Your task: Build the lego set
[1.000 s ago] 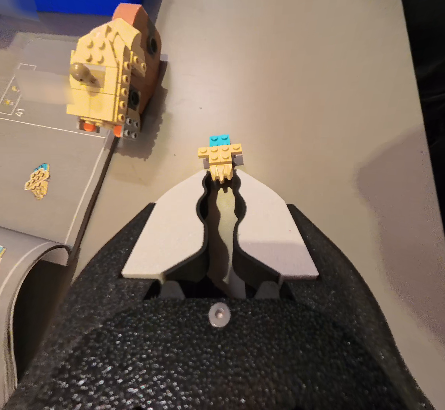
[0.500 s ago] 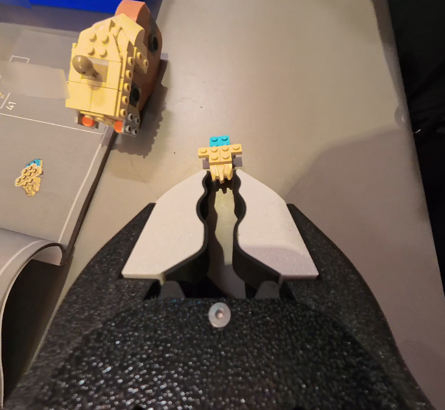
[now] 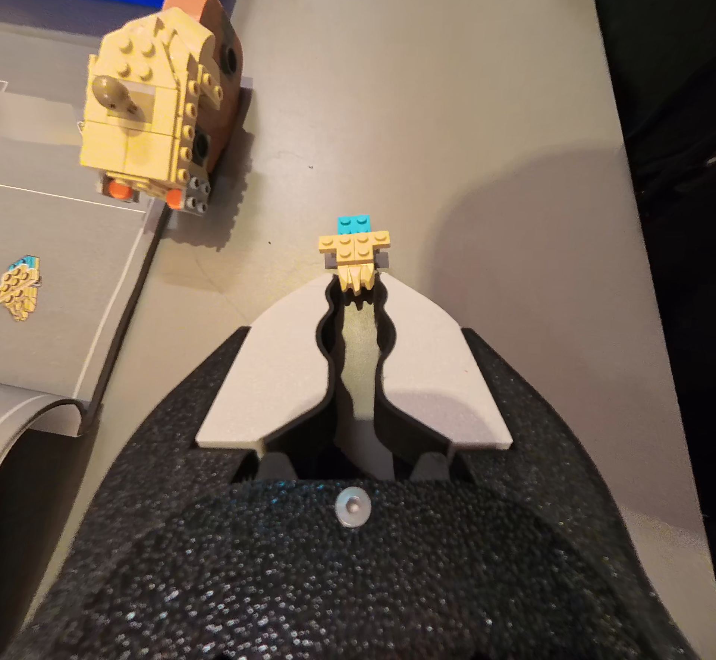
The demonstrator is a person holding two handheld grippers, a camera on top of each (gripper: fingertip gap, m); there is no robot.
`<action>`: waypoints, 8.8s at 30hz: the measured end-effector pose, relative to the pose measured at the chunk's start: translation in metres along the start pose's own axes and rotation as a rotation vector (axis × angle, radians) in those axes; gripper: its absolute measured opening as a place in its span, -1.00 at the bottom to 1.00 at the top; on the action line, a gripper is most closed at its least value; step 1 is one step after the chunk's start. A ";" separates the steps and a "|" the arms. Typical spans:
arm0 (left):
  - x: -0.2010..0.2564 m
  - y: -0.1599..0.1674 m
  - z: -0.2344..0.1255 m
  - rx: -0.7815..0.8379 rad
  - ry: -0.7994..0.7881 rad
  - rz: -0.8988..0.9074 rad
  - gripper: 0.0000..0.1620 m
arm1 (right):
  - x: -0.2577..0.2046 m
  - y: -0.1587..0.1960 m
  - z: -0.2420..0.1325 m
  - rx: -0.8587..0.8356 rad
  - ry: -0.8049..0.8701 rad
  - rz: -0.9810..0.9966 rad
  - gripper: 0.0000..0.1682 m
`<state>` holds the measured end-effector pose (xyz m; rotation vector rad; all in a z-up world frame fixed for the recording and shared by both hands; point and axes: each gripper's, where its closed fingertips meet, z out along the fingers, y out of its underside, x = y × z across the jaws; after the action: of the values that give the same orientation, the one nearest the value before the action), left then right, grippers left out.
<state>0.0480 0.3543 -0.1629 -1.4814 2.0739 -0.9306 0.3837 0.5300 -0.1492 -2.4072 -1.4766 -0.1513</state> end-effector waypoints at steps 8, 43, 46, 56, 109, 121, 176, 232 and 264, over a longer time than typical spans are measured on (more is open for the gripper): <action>0.000 0.001 0.000 -0.006 -0.001 0.028 -0.80 | 0.005 -0.003 -0.002 0.022 0.029 -0.050 -0.73; 0.001 0.001 0.000 -0.007 -0.003 0.029 -0.80 | 0.012 -0.018 -0.002 0.123 0.007 -0.038 -0.69; 0.001 0.001 0.000 -0.007 -0.004 0.031 -0.80 | 0.010 -0.019 -0.001 0.132 -0.010 -0.041 -0.68; 0.001 0.001 0.000 -0.007 -0.004 0.032 -0.80 | 0.001 -0.024 -0.003 0.205 -0.108 -0.045 -0.65; 0.004 0.001 0.000 -0.003 -0.006 0.057 -0.80 | 0.004 0.006 0.008 -0.082 -0.094 0.076 -0.59; 0.004 0.001 0.000 -0.007 0.004 0.047 -0.80 | 0.016 0.001 0.017 -0.051 -0.073 0.025 -0.57; 0.018 -0.013 0.013 0.007 -0.028 0.087 -0.80 | -0.312 -0.173 -0.043 0.351 -0.233 -0.050 -0.84; 0.017 -0.012 0.013 0.002 -0.026 0.068 -0.74 | -0.315 -0.189 -0.033 0.437 -0.022 -0.066 -0.84; 0.014 -0.028 0.004 0.120 0.059 -0.077 -0.81 | -0.292 -0.182 -0.061 0.755 0.384 -0.437 -0.64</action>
<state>0.0639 0.3348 -0.1446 -1.4972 1.9756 -1.1205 0.0927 0.3386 -0.1267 -1.3663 -1.4940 -0.1140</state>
